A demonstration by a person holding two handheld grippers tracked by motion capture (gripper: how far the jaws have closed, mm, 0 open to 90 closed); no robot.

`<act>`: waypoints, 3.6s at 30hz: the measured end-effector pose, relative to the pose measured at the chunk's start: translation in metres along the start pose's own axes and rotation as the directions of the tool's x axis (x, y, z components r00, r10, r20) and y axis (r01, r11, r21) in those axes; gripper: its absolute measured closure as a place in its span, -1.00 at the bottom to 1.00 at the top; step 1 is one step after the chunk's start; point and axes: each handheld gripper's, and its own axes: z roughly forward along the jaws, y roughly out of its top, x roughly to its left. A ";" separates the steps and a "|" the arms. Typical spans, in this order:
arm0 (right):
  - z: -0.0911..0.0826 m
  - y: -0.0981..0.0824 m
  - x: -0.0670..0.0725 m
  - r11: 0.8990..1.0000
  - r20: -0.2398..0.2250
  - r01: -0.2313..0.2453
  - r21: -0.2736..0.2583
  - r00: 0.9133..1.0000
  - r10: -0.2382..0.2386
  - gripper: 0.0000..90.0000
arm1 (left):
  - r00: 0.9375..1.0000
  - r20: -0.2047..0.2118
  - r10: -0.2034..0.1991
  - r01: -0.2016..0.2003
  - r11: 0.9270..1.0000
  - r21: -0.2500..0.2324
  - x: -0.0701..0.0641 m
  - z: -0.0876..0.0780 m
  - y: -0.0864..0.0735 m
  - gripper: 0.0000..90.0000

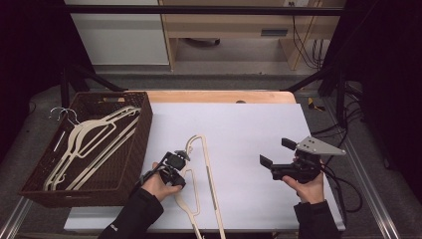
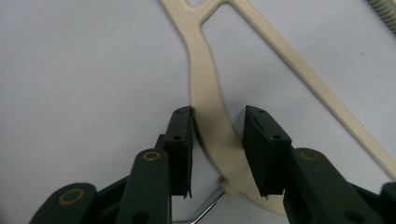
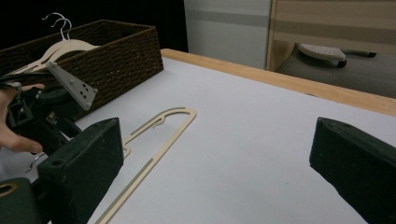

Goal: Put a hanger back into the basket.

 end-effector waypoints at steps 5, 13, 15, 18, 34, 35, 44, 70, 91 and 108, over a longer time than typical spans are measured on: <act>-0.001 0.000 0.000 1.000 0.001 0.000 -0.002 1.000 0.000 -0.93 | 1.000 -0.001 0.016 -0.016 1.000 0.007 0.002 -0.001 0.000 0.50; -0.001 0.000 0.000 1.000 0.001 0.001 -0.001 1.000 -0.001 -0.93 | 0.999 0.017 0.043 -0.043 0.999 0.015 0.006 -0.001 0.002 0.62; -0.001 0.000 0.000 1.000 0.000 0.002 -0.001 1.000 -0.002 -0.93 | 0.998 0.019 0.061 -0.062 0.998 0.012 0.007 -0.001 0.002 0.62; -0.001 0.000 0.000 1.000 0.000 0.002 -0.001 1.000 -0.002 -0.93 | 0.997 0.023 0.080 -0.080 0.997 0.011 0.008 0.000 0.002 0.62; 0.000 0.000 0.000 1.000 -0.002 0.000 0.000 1.000 0.000 -0.93 | 0.994 0.010 0.113 -0.113 0.994 -0.002 0.001 0.001 -0.001 0.45; 0.000 0.001 0.001 1.000 -0.004 0.002 -0.002 1.000 -0.002 -0.93 | 0.995 0.008 0.103 -0.103 0.995 -0.003 0.000 0.001 -0.001 0.46; 0.001 0.001 0.001 1.000 -0.002 0.001 -0.002 1.000 -0.001 -0.93 | 0.994 -0.016 0.113 -0.112 0.993 0.031 -0.006 0.002 0.004 0.63; -0.002 0.002 0.000 1.000 0.001 0.002 -0.006 1.000 -0.002 -0.93 | 0.952 -0.150 0.266 -0.279 0.957 -0.078 -0.011 -0.076 0.007 0.64; -0.005 0.003 0.000 1.000 0.000 0.000 -0.015 1.000 0.000 -0.93 | 0.874 -0.426 0.233 -0.336 0.924 -0.185 -0.006 -0.220 0.008 0.64; -0.003 0.002 0.000 1.000 -0.003 -0.003 -0.013 1.000 0.003 -0.93 | 0.876 -0.482 0.017 -0.194 0.927 -0.320 0.068 -0.280 -0.020 0.64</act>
